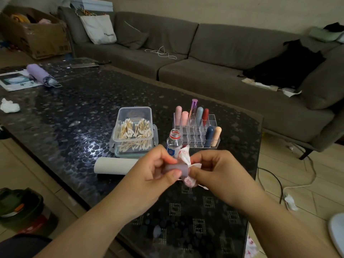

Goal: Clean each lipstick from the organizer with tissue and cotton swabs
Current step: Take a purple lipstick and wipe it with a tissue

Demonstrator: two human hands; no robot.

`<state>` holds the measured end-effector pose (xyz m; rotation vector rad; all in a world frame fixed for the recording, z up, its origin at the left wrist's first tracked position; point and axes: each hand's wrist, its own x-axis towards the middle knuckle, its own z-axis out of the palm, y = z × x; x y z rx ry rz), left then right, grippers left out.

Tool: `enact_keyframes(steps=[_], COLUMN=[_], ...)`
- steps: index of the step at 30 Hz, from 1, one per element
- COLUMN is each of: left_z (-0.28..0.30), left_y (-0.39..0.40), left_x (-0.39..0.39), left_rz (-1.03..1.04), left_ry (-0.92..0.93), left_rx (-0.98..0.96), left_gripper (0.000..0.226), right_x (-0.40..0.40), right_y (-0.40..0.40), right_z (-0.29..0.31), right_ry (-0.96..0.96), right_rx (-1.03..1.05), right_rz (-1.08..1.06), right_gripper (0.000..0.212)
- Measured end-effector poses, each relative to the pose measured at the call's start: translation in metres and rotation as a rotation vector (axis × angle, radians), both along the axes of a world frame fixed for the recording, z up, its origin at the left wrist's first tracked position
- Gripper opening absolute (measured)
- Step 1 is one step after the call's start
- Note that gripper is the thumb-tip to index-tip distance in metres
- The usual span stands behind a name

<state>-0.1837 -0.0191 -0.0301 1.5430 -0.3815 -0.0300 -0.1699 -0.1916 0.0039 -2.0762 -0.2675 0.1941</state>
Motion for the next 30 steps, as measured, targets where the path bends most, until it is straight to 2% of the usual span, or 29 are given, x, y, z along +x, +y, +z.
enact_keyframes(steps=[4,6,8,10,13,15,18,21,24,27,29,30], left_z=[0.001,-0.001,-0.001,-0.001,-0.004,-0.003,-0.002,-0.003,-0.005,-0.003,0.000,0.000], left_y=[-0.002,-0.002,-0.001,0.002,0.002,0.000,-0.002,-0.005,-0.004,-0.006,-0.008,-0.009], left_x=[0.002,0.003,0.006,0.007,0.006,0.006,0.008,0.009,0.011,0.009,0.007,0.007], left_rz=[0.099,0.114,0.100,0.058,0.031,0.072,0.115,0.129,0.103,0.074,0.092,0.109], left_ry=[0.180,0.139,0.063,-0.002,0.017,0.100,0.244,0.168,0.069,0.081,0.142,0.190], left_rx=[0.009,0.048,0.042,0.059,0.050,0.016,0.043,0.168,0.094,0.007,-0.029,-0.025], left_gripper=[0.046,0.042,0.031,0.020,0.012,0.016,0.044,0.032,0.005,0.011,0.018,0.032], right_x=[-0.001,-0.001,0.000,0.000,0.001,0.002,0.002,0.002,0.005,0.006,0.007,0.006], right_y=[0.001,0.002,0.002,0.000,-0.002,-0.003,0.000,0.004,0.003,-0.002,-0.004,-0.004], right_z=[0.002,0.002,0.000,0.000,-0.001,-0.003,-0.005,-0.007,-0.007,-0.007,-0.007,-0.007], right_ry=[-0.190,-0.265,-0.239,-0.108,0.036,-0.013,-0.179,-0.263,-0.163,-0.046,-0.087,-0.129], right_rx=[-0.088,-0.157,-0.170,-0.079,0.032,-0.003,-0.137,-0.225,-0.155,-0.048,-0.072,-0.095], right_rz=[-0.024,-0.022,-0.023,-0.016,-0.005,-0.023,-0.031,-0.013,-0.027,-0.014,-0.025,-0.039], right_gripper=[0.009,0.016,0.014,0.009,0.010,0.009,0.007,0.013,0.007,0.009,0.008,0.007])
